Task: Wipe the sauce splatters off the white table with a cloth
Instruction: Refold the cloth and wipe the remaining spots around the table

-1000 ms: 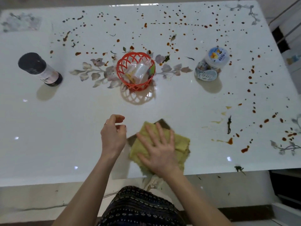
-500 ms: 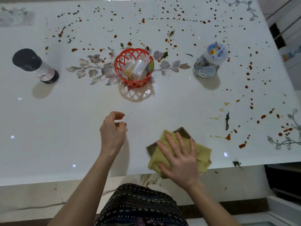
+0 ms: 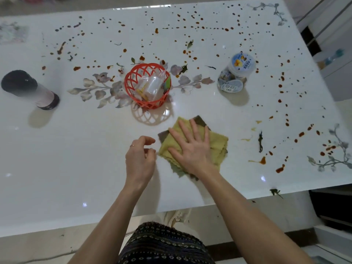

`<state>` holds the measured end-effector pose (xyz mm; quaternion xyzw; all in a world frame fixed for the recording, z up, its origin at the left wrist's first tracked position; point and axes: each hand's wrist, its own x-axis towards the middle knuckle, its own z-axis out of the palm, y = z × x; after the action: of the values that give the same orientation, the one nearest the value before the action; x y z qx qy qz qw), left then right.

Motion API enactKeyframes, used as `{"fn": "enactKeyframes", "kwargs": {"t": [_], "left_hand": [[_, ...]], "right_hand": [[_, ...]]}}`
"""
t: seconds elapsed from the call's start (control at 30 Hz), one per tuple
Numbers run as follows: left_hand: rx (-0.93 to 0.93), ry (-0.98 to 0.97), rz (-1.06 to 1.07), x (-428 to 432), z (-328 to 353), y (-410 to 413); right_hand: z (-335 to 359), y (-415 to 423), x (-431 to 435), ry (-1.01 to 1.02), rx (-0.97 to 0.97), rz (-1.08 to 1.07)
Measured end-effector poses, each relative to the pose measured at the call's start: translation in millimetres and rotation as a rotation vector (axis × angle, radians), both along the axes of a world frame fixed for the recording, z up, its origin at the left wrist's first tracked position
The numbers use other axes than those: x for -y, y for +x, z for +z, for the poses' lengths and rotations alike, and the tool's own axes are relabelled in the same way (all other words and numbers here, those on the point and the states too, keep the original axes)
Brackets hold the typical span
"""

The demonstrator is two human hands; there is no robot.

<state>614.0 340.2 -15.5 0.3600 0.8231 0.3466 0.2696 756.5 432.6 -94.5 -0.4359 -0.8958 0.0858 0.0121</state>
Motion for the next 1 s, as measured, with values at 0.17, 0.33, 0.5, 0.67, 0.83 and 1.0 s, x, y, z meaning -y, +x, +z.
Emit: {"fn": "enactKeyframes", "kwargs": {"t": [0.17, 0.33, 0.5, 0.67, 0.83, 1.0], "left_hand": [[-0.037, 0.021, -0.029, -7.7, -2.8, -1.5], [-0.057, 0.014, -0.053, -21.1, -6.8, -1.7], [-0.099, 0.01, -0.123, -37.7, -4.6, -1.8], [-0.097, 0.006, -0.161, -42.9, -9.1, -2.3], [-0.087, -0.003, -0.198, -52.6, -10.3, 4.4], [-0.113, 0.017, -0.252, -55.4, -11.4, 10.0]], "right_hand": [[-2.9, 7.7, -4.6, 0.063, -0.112, -0.021], [-3.8, -3.1, -28.9, 0.031, -0.014, 0.139], [10.2, -40.6, -105.9, -0.131, 0.077, -0.054], [5.5, -30.6, -66.3, -0.043, 0.013, -0.103], [8.6, -42.6, -91.8, -0.09, 0.054, -0.201], [13.1, -59.4, -120.9, -0.144, 0.052, -0.273]]}}
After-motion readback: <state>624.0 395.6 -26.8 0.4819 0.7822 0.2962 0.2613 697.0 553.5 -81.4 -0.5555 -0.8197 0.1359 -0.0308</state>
